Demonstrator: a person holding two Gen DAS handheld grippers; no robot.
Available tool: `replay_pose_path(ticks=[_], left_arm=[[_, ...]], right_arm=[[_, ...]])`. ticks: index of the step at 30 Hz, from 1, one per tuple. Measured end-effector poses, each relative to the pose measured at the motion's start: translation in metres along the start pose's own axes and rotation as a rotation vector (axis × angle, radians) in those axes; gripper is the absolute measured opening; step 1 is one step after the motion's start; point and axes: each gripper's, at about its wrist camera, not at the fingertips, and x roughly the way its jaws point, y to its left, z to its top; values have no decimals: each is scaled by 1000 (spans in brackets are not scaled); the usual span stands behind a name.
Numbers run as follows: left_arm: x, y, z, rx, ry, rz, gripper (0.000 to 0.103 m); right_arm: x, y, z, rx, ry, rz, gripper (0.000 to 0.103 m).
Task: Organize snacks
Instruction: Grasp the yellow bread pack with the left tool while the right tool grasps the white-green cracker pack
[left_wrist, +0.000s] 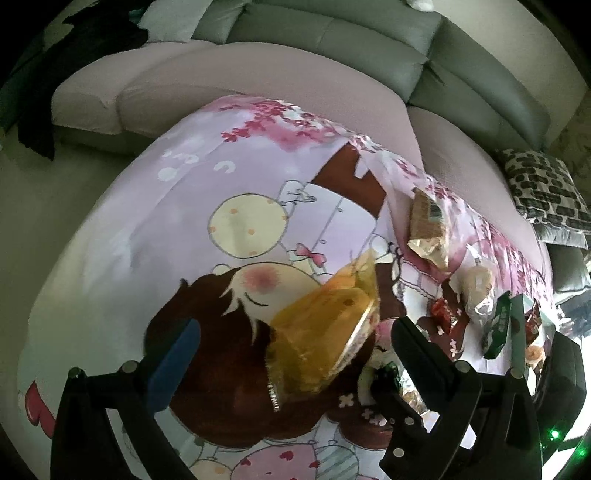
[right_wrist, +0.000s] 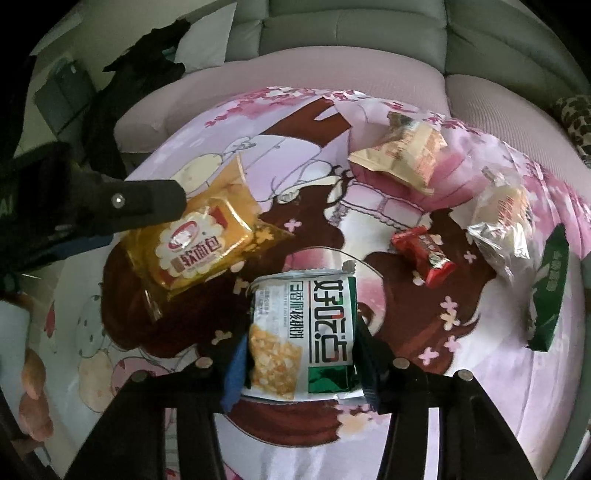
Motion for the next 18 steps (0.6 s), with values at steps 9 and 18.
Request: replay_pose_path(ticks=[9, 18], left_arm=[[8, -17, 2, 52, 10, 19, 102], [25, -39, -1, 210, 52, 96, 102]], right_arm=[[-20, -29, -7, 71, -3, 1, 53], [-37, -60, -12, 148, -17, -14, 53]])
